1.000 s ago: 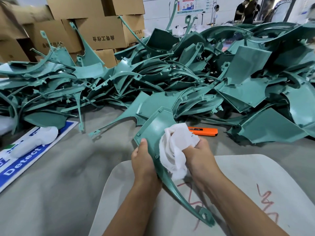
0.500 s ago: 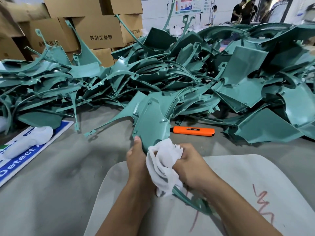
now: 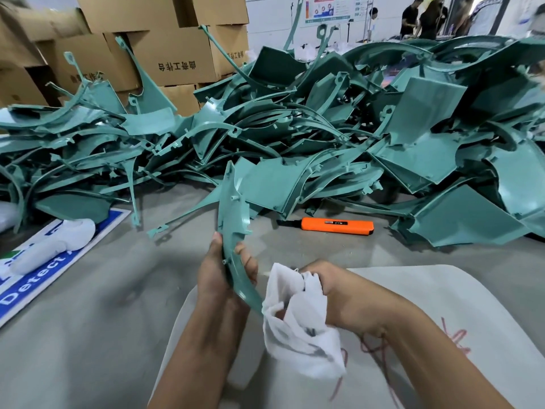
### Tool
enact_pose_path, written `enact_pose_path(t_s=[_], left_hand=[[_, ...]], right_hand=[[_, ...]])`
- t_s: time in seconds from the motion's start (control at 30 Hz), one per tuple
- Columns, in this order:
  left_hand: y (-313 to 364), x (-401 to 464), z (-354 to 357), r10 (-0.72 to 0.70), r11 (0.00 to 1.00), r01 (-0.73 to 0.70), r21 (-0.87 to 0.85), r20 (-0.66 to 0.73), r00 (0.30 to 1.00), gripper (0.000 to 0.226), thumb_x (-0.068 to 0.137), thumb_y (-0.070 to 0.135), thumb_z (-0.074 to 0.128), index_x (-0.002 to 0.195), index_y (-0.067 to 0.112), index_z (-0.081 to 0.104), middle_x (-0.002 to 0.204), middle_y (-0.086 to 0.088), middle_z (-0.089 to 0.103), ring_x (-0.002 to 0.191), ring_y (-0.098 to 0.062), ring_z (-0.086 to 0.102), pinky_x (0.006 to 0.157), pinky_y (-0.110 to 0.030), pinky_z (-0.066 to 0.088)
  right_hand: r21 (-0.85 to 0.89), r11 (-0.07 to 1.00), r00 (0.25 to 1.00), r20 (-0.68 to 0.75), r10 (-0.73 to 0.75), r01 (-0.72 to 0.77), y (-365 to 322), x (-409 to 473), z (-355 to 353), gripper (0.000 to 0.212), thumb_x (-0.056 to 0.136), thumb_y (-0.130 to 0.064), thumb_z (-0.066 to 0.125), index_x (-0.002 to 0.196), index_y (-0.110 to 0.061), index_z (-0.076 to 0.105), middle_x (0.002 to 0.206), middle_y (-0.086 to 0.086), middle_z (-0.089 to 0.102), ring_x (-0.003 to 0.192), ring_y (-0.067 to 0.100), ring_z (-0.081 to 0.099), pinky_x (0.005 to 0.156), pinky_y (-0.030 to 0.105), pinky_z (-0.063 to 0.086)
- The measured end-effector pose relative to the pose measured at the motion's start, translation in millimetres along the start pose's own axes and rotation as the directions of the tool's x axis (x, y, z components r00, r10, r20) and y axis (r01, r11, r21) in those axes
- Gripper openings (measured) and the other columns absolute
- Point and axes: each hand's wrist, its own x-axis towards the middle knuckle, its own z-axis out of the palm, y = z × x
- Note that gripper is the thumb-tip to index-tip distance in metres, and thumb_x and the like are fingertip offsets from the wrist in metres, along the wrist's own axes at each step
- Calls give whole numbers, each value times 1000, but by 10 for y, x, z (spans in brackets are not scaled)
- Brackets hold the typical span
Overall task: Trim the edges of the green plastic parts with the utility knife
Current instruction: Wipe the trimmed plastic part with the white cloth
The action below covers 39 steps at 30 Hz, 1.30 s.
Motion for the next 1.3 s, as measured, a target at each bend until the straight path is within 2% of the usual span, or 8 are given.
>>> enact_pose_path(t_s=[0.13,0.2,0.43,0.57,0.7,0.93,1.2,1.3], left_hand=[[-17,-96,0,-102,988,79,132,176,979,61,109,42,33,62,11,58,50,2,51,39,-12,48,40,-20,42],[-107,-161,19,-51,937,-4,350,147,988,64,106,52,38,92,0,72,81,-15,72,70,-25,69,68,-32,58],[-199,-110,122,264,798,-227,558,16,964,52,107,36,46,133,-8,57,133,-29,61,126,-44,58,109,-53,45],[-167,-57,43,156,959,-125,255,-106,982,42,106,40,49,105,2,65,81,-14,71,74,-24,71,71,-30,58],[2,13,-14,76,997,-76,-5,-24,997,44,108,43,39,76,15,45,49,3,38,36,-10,35,36,-19,31],[70,-71,18,-9,999,12,-32,96,995,44,110,37,35,70,18,39,45,5,34,32,-9,29,31,-18,25],[56,-100,-22,-120,990,129,-49,163,979,47,109,30,30,65,18,38,45,5,31,31,-8,28,31,-17,22],[161,-80,-132,-186,975,212,-60,287,940,29,93,15,36,64,17,41,44,5,32,33,-7,19,29,-19,21]], right_hand=[[228,971,974,-228,-19,72,1,29,-39,18,85,-18,68,68,-13,72,65,2,64,59,12,55,55,26,43],[286,951,961,-275,-35,117,14,66,9,38,96,-9,64,61,-22,71,60,-8,62,53,4,53,53,18,42],[182,965,955,-264,-138,190,34,176,183,16,90,0,56,77,8,60,71,5,54,68,16,46,64,37,37],[180,979,985,-160,-66,95,63,179,195,18,88,-6,56,73,3,59,69,6,51,66,18,45,63,35,37],[68,997,999,29,-40,38,33,116,131,28,81,-10,54,55,-20,56,62,-2,43,63,18,37,61,37,32],[-7,1000,978,207,-17,19,3,20,-58,70,86,18,55,51,-42,63,59,-21,51,59,0,43,58,17,39],[-17,998,973,224,-50,55,14,-67,-198,41,80,5,57,63,-32,60,66,-19,54,62,3,43,59,21,37],[235,970,997,-61,-50,63,-49,-98,-223,10,68,-19,66,65,-24,74,67,-8,65,61,9,54,55,22,44]])
